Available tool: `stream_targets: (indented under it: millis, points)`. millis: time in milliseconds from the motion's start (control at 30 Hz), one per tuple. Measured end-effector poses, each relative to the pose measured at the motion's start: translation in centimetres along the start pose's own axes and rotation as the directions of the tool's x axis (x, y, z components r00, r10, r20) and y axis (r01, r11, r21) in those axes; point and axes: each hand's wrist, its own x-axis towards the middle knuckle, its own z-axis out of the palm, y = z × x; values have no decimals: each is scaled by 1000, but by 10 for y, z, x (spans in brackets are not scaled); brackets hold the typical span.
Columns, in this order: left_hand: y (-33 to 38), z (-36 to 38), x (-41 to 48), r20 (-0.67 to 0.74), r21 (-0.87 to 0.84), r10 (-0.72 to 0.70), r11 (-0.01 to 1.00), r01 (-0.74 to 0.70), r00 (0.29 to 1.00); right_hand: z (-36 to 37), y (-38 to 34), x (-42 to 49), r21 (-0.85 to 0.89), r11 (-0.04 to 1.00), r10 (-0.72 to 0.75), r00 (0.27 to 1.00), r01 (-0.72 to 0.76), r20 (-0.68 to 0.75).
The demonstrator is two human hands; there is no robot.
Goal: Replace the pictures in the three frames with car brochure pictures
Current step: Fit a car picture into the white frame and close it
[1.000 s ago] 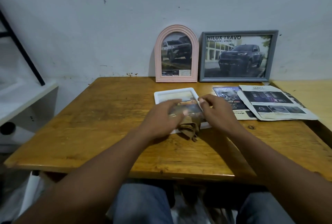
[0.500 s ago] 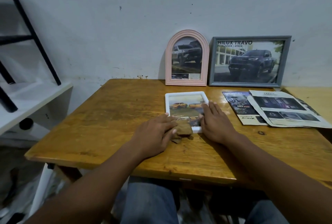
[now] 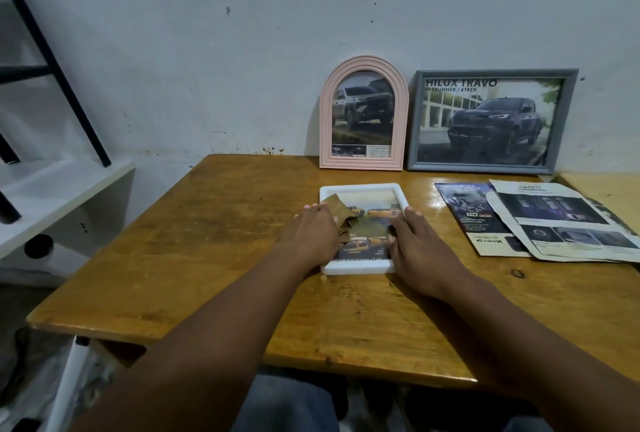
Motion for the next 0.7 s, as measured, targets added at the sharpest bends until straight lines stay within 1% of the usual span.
stream_targets:
  millis: [167, 367, 433, 500, 533, 600, 667, 700]
  points:
    - [2, -6, 45, 73, -98, -37, 994, 44, 997, 3, 1, -4, 14, 1000, -28, 999, 28, -34]
    - [-2, -10, 79, 105, -51, -12, 999, 18, 994, -4, -2, -3, -47, 999, -13, 999, 14, 30]
    - [-3, -13, 79, 103, -129, 13, 992, 1, 995, -14, -4, 2, -72, 997, -1, 998, 6, 61]
    - [-7, -13, 72, 25, -299, 17, 954, -9, 1000, -27, -8, 17, -71, 997, -5, 999, 8, 46]
    - [-10, -11, 69, -30, -375, -2, 927, -10, 1000, -32, -11, 29, -62, 997, -39, 999, 40, 17]
    - [-15, -5, 60, -113, -457, -63, 889, 5, 992, -32, -24, 59, -28, 984, -178, 984, 177, -24]
    - [-21, 2, 52, -161, -496, -126, 868, 30, 979, -22, -41, 88, 37, 951, -308, 952, 307, 1]
    - [-24, 5, 48, -179, -515, -160, 856, 46, 971, -14, -48, 100, 56, 936, -350, 936, 348, 27]
